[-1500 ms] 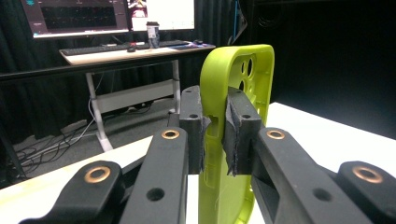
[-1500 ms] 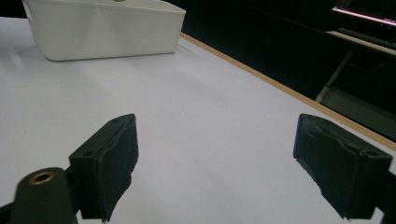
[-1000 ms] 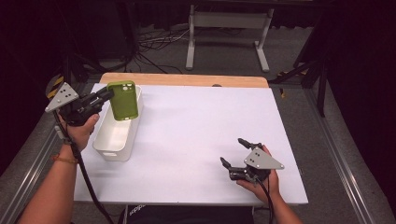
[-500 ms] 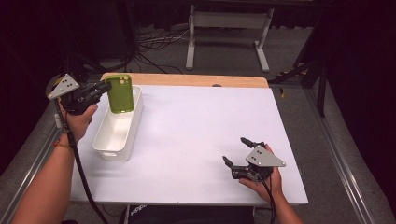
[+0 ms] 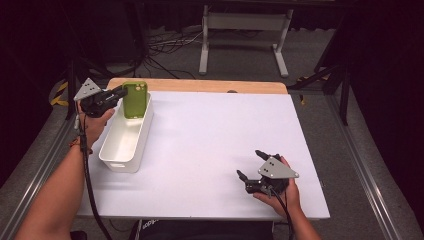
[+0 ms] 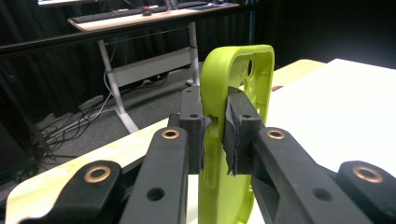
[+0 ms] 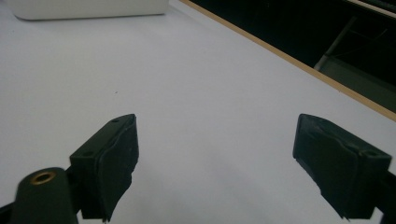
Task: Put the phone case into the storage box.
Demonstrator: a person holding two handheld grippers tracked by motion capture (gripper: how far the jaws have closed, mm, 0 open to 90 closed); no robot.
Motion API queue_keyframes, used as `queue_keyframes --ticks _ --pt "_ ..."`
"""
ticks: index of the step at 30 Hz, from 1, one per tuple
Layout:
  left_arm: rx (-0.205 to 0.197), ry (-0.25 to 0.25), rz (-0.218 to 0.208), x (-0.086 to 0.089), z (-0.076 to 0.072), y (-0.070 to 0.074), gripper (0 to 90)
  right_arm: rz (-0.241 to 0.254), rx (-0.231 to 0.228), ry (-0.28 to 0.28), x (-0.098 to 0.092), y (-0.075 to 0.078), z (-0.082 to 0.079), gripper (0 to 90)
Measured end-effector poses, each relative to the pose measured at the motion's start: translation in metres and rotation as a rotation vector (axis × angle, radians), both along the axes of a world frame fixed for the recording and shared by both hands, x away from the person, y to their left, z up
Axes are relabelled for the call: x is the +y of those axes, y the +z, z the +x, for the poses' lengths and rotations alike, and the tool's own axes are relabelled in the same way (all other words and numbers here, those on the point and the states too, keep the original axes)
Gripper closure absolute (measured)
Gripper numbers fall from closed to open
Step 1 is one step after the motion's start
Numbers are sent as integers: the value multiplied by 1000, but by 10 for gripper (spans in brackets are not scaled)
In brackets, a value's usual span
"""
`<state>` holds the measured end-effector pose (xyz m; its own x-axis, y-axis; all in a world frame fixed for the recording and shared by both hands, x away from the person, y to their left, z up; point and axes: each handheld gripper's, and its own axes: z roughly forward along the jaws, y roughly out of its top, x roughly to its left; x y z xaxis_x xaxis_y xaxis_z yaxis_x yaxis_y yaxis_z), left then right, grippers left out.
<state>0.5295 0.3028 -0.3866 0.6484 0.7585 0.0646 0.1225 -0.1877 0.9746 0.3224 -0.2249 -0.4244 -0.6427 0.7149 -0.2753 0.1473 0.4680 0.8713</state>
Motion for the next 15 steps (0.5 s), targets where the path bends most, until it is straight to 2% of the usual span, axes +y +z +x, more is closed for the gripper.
queue_keyframes --ticks 2,3,6,7,8,11,15 --pt "10 -12 -2 0 5 -4 795 -10 6 -1 2 -1 0 153" --pt "19 -13 10 0 7 -6 795 -15 9 -2 2 -2 0 153" --pt "23 -13 18 1 13 -13 796 -24 13 -2 3 -2 0 153" --pt "20 -11 9 1 14 -15 795 -28 13 -3 3 -3 0 153" --pt "22 -9 22 1 16 -16 796 -33 13 -4 4 -3 0 154" --pt "18 3 -1 1 21 -20 795 -29 15 -10 3 -2 2 154" --pt "17 33 -11 -1 26 -24 795 -33 24 -11 4 -3 3 155"
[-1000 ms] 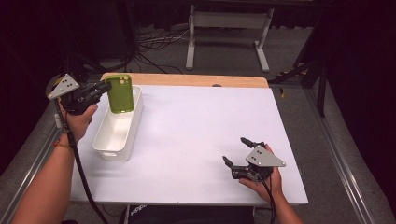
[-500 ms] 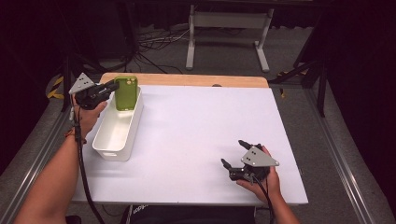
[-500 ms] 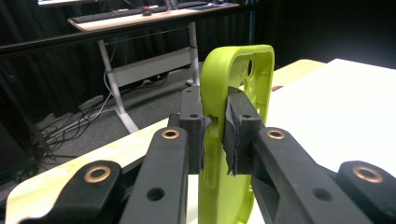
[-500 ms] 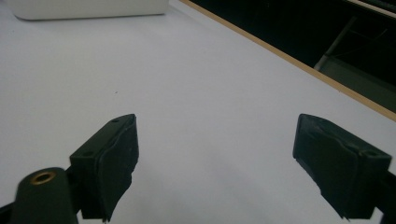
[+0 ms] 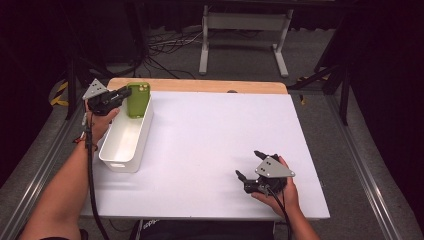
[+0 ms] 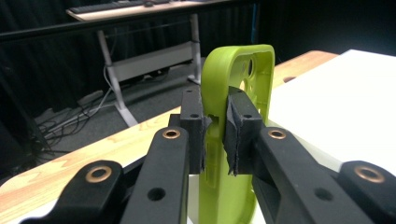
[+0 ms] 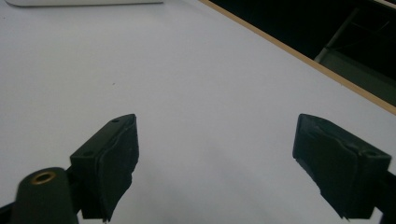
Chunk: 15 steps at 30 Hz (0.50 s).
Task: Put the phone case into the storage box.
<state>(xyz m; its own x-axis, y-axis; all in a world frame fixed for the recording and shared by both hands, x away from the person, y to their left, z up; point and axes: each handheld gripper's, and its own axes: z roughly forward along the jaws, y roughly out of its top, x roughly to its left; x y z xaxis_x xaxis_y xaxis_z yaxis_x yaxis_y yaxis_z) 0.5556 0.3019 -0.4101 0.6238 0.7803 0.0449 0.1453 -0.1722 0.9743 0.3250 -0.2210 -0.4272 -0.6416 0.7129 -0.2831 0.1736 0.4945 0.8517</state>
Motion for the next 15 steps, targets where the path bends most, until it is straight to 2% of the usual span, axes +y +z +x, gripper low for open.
queue_keyframes --ticks 2,6,9,13,15 --pt "1 2 -11 0 1 -1 794 -9 4 4 1 -2 0 154" --pt "10 8 -58 3 2 -6 791 -18 12 12 2 -3 1 155" --pt "31 37 -60 10 3 -9 772 -20 9 19 2 -2 0 154" --pt "29 42 -44 14 4 -11 741 -30 9 25 2 0 -2 178" --pt "24 61 -21 15 4 -11 691 -30 1 24 1 2 -3 179"
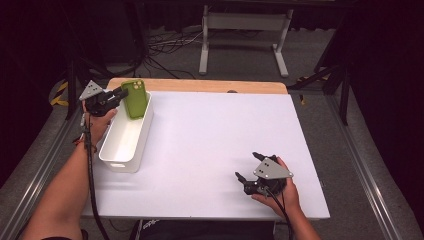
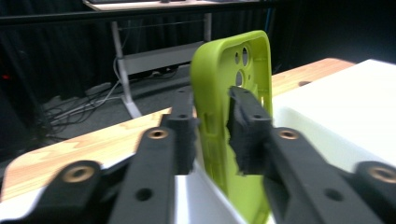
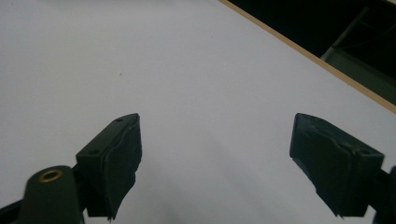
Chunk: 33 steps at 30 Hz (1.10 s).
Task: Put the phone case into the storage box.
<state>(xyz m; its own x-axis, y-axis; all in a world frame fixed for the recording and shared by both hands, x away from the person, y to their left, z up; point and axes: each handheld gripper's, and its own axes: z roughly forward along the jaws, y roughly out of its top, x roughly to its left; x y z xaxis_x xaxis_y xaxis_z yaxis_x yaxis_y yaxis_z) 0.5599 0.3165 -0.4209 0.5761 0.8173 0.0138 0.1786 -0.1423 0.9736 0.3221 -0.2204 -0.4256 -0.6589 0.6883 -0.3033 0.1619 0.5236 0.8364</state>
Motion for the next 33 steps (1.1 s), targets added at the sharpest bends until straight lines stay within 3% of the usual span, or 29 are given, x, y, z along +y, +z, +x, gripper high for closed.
queue_keyframes --ticks 6,9,16,25,33 --pt "8 8 16 -1 0 1 659 27 -10 -9 -6 4 -1 179" --pt "17 15 36 -4 0 2 602 33 -8 -10 -7 4 -1 178" --pt "19 35 -2 -2 -1 3 481 31 -9 -1 -7 5 -2 177" --pt "-2 44 6 -4 -6 10 384 30 -9 12 -6 4 0 175" --pt "14 83 68 -7 -17 23 251 48 -30 21 -4 6 0 172"
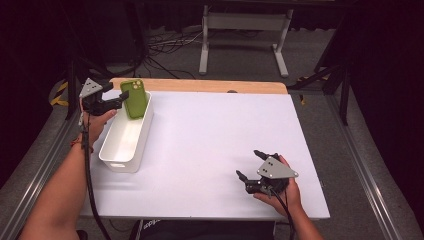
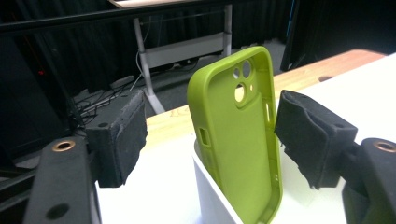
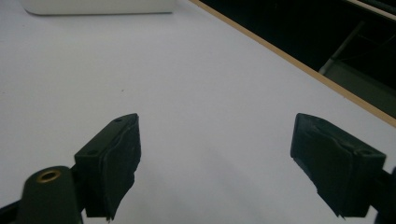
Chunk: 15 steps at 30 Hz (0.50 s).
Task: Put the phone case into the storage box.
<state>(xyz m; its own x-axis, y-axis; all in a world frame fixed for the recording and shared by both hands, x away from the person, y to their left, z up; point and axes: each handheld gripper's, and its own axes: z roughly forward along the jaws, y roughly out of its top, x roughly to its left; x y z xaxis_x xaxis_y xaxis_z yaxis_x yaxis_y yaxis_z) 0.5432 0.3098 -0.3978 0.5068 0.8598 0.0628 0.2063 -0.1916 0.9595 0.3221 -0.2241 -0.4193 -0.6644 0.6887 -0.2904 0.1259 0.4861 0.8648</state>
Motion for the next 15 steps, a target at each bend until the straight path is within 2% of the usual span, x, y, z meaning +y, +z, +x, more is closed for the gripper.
queue_keyframes --ticks 9,15 --pt "-10 19 11 -4 -18 12 191 15 -20 3 1 -2 1 168" --pt "-34 -3 10 -13 -35 25 165 28 -14 -3 -4 -4 3 167"
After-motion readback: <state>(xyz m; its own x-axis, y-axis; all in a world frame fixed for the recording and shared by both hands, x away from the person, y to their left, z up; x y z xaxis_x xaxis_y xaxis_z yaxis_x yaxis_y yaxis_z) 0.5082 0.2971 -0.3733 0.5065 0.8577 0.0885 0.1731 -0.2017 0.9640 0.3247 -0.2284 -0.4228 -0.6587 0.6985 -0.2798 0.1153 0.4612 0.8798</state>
